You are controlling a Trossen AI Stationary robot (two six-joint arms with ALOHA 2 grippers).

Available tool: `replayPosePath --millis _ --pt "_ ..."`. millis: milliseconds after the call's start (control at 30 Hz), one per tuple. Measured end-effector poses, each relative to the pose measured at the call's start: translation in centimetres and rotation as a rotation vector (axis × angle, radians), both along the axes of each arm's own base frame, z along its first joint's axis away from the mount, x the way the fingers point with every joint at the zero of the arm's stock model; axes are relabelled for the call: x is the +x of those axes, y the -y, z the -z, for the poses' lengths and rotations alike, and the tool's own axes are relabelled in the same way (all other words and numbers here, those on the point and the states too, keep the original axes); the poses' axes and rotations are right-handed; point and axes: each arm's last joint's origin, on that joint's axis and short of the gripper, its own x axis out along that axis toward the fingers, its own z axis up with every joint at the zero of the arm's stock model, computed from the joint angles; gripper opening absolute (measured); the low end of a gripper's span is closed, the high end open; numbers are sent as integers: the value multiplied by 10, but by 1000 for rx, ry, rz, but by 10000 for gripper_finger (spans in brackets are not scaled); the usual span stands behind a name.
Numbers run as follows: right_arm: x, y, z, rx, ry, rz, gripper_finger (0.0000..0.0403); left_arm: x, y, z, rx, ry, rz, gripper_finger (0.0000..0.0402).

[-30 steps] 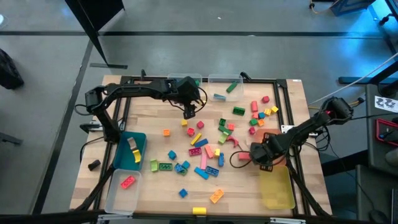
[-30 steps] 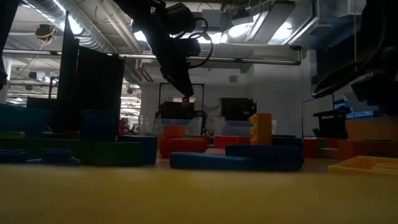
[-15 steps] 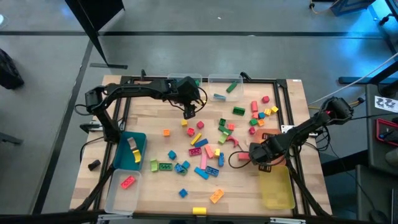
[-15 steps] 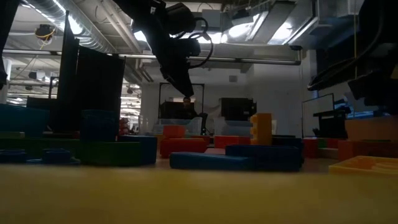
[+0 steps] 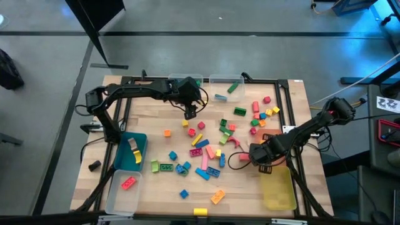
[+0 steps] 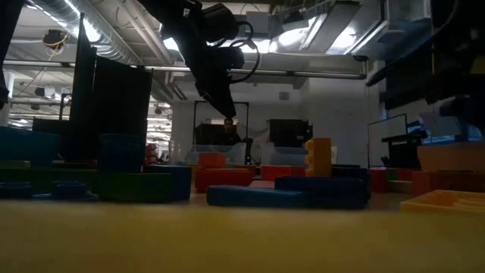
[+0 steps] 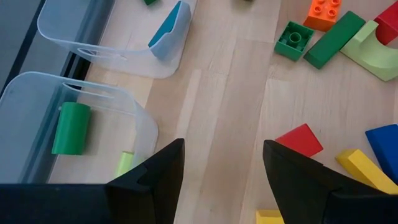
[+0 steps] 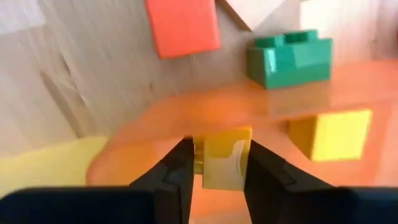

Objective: Sort blocks by size
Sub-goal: Remove the yellow game piece from the orange bin into the yellow bin

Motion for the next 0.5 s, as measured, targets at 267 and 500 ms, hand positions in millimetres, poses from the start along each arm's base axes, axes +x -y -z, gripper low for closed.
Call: replayPosePath --millis 267,500 --pt "1 -1 -17 -19 -44 1 108 0 0 0 0 0 0 203" --pt "8 -6 -47 37 -50 19 101 0 0 0 0 0 0 203"
